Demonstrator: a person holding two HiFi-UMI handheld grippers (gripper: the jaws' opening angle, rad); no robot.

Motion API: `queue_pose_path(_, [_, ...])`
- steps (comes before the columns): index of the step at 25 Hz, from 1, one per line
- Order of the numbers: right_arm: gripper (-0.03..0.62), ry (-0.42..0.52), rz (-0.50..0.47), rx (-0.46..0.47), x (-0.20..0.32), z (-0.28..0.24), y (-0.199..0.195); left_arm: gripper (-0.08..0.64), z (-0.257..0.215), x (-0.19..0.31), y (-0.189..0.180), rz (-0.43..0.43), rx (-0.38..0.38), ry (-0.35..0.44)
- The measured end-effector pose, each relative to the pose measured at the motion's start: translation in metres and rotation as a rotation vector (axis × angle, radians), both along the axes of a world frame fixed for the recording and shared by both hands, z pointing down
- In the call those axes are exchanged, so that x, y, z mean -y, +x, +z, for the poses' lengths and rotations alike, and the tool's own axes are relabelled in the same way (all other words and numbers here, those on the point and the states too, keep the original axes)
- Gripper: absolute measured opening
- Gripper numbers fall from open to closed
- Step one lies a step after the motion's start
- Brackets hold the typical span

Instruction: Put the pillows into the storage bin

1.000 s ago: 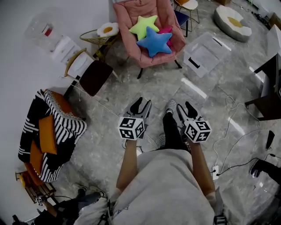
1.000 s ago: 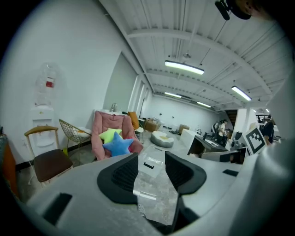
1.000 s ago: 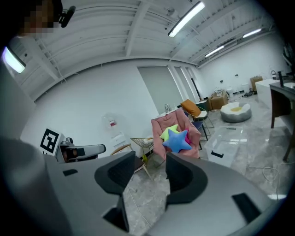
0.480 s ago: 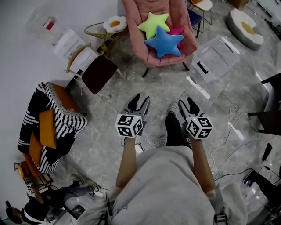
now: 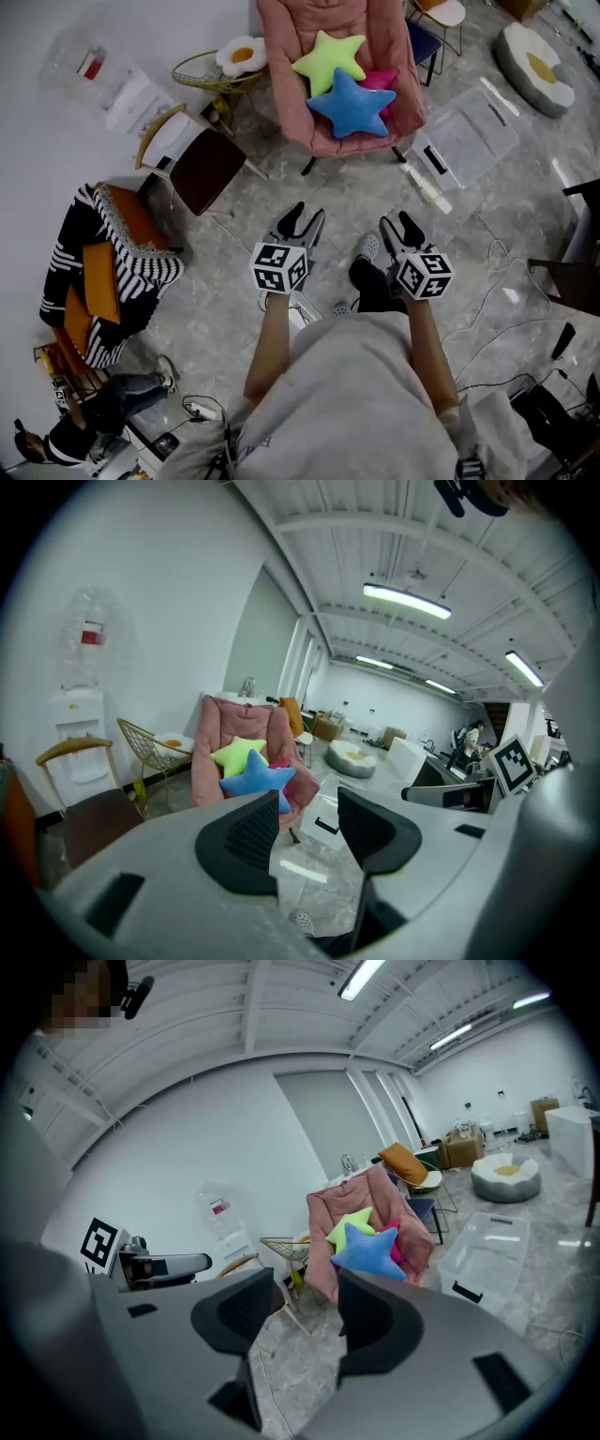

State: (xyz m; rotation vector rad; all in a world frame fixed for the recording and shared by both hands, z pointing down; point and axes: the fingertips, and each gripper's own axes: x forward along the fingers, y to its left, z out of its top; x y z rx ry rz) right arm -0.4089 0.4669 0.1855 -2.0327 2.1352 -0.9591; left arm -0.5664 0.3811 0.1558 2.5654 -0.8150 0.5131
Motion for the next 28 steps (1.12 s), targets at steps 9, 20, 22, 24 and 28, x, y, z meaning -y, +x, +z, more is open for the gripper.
queue_pose_path(9, [0.202,0.031,-0.038,0.069,0.084,0.0,0.063,0.184,-0.011,0.079,0.079,0.035,0.1,0.022])
queue_pose_path(20, [0.202,0.019,0.037,0.126,0.105,0.019,0.125,0.184,0.002,0.119,0.132,0.059,0.153,0.018])
queue_pose_path(22, [0.202,0.022,0.055,0.132,0.108,0.02,0.135,0.184,0.002,0.125,0.143,0.075,0.154,0.022])
queue_pose_path(24, [0.202,0.03,0.073,0.13,0.112,0.018,0.146,0.184,-0.001,0.133,0.155,0.089,0.15,0.032])
queue_pose_path(28, [0.202,0.039,0.098,0.115,0.126,0.016,0.162,0.184,-0.003,0.154,0.171,0.104,0.133,0.043])
